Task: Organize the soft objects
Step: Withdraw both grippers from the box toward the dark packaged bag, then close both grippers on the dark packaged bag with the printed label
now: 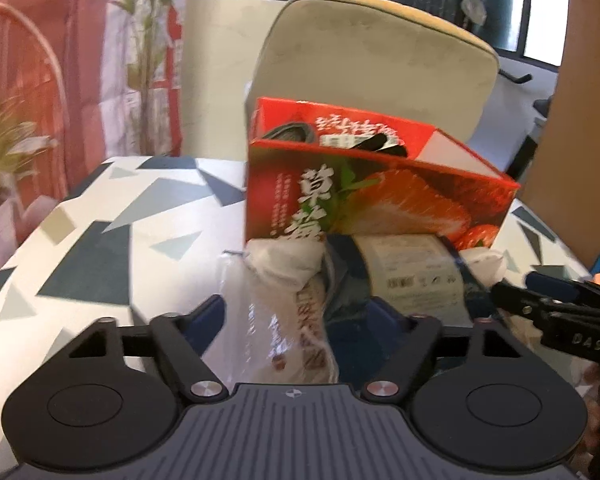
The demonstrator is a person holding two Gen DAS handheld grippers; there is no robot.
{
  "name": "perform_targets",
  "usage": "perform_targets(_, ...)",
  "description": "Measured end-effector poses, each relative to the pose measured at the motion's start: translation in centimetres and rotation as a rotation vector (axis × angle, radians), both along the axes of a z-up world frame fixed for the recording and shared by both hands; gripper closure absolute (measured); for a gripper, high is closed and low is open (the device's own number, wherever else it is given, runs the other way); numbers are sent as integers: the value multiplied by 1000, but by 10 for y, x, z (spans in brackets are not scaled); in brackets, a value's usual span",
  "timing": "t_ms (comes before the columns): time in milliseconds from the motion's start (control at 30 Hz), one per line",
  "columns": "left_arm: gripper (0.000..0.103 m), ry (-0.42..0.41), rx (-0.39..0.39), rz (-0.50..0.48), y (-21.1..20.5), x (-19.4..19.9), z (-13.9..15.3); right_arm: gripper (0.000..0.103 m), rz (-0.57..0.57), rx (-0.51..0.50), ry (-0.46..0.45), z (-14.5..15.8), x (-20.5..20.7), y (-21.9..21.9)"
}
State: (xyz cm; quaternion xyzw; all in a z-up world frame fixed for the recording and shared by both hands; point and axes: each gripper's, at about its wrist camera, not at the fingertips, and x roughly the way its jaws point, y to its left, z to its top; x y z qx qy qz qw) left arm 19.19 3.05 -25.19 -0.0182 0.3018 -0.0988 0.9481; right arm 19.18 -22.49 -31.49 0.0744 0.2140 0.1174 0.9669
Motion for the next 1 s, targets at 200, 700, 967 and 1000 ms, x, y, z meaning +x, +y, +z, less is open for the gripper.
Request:
perform_targets(200,55,99,-49,-138,-10,32,-4,38,96,-30,-3,3,24,4)
perform_targets(700,54,196,-45,-196,-24,49,-36,48,149,-29,85,-25,46,10)
perform_targets(967,54,180,-25,-193,-29,49,-39,48,150,-64,71,-28,45,15)
perform_targets(1000,54,180,-29,-191,-28,49,-39,48,151,-63,72,-28,46,14)
